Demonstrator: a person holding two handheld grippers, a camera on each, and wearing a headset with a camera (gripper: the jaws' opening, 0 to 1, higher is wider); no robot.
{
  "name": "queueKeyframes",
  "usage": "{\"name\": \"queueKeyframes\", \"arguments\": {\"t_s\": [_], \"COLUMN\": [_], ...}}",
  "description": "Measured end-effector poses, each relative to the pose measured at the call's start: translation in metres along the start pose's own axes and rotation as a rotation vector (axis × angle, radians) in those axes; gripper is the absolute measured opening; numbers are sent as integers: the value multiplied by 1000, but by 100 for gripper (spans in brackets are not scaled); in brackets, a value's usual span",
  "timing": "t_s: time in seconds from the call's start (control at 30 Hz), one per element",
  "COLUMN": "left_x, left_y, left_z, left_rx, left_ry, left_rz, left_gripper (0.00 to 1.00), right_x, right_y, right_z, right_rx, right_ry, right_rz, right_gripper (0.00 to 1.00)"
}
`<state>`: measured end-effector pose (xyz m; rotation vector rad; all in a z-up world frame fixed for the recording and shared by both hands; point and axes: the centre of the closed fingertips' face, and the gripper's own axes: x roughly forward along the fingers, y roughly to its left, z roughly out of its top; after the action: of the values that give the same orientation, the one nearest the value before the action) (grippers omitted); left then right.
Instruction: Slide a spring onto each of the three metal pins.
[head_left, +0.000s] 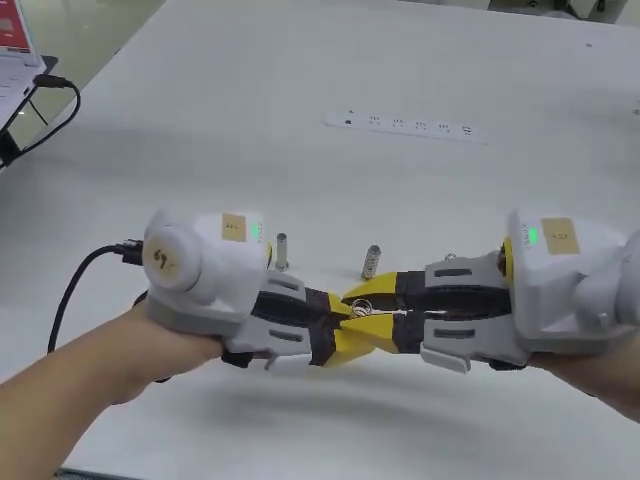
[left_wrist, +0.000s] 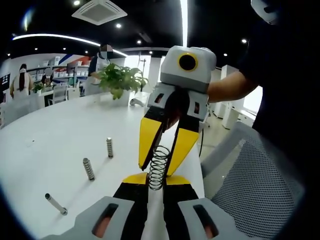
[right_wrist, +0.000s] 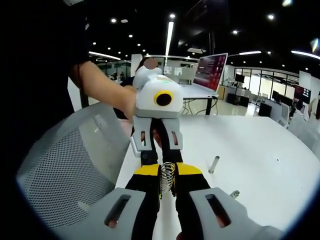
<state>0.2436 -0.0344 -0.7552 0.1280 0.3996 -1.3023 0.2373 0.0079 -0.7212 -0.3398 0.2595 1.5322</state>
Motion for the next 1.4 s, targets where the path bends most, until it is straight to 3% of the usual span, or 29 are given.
{"name": "queueKeyframes", "arguments": {"t_s": [0.37, 0.73, 0.97, 1.13, 1.4], "left_x": [-6, -11, -25, -33, -41], "left_y": [6, 11, 22, 29, 38], "left_z": [-4, -6, -11, -10, -15], "left_rx": [-32, -50, -55, -48, -67], "left_ry": [17, 26, 38, 18, 30], "left_rz": [32, 70, 132, 174, 230], "left_gripper": [5, 19, 28, 40, 62], "right_x": [4, 4, 3, 1, -2], "right_y": [-1, -3, -6, -10, -16], "right_z": [5, 4, 2, 0, 1], "right_rx": [-13, -15, -8, 0, 10], "right_ry": [0, 7, 9, 10, -1], "right_rz": [-5, -19, -34, -57, -76], "right_gripper": [8, 8, 8, 8, 8]}}
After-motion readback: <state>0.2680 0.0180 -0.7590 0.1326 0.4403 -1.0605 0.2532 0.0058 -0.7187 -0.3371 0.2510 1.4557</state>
